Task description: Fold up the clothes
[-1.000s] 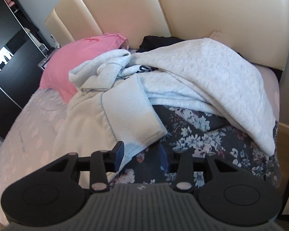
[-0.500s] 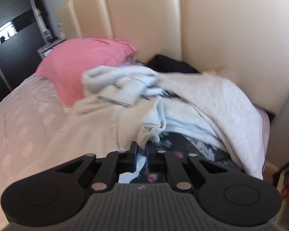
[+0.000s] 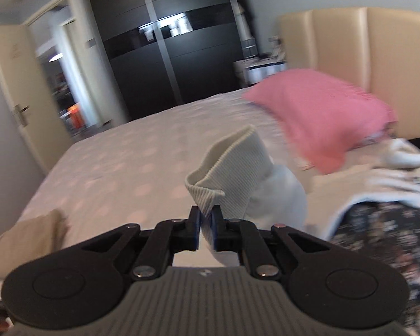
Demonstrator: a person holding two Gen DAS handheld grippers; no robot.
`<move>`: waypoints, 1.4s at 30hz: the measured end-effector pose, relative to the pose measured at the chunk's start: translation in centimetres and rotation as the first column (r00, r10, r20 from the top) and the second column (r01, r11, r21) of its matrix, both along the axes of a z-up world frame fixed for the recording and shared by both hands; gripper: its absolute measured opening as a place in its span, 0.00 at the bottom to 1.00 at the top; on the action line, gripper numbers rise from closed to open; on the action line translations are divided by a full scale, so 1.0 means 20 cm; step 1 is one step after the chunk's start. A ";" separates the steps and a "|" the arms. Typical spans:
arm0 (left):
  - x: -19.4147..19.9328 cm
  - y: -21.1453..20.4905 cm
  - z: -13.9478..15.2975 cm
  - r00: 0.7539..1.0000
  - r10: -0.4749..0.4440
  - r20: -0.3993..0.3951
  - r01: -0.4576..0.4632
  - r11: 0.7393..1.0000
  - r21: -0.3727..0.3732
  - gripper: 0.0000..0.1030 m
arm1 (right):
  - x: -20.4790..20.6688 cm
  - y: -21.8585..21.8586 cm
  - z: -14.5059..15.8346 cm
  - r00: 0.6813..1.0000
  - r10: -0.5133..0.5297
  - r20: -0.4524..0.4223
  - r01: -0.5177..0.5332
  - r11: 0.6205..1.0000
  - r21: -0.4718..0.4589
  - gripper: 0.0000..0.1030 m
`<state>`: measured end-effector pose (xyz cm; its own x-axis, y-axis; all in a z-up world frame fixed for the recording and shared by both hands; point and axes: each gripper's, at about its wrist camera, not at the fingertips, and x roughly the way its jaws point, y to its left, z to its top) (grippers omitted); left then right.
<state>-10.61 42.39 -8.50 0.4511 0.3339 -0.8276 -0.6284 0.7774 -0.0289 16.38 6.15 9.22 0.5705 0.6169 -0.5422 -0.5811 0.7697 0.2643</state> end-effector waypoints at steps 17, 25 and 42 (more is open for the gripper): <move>0.01 -0.07 -0.01 0.998 -0.063 -0.005 0.063 0.998 -0.006 0.28 | -0.77 0.71 -1.14 0.954 0.251 -0.162 -0.291 0.906 -0.307 0.09; 0.09 -0.16 -0.06 0.989 -0.145 -0.034 0.144 0.989 -0.020 0.28 | -0.83 0.72 -1.25 0.912 0.345 -0.223 -0.401 0.862 -0.308 0.30; 0.21 -0.39 -0.14 0.961 -0.203 0.188 0.246 0.939 -0.242 0.44 | -0.67 0.28 -1.21 0.864 0.416 -0.285 -0.503 0.755 -0.421 0.47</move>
<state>-6.49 34.67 -11.30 0.6206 -0.0089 -0.7841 -0.4091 0.8494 -0.3335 2.98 11.83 -15.06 0.1606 0.4282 -0.8893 -0.8780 0.4736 0.0695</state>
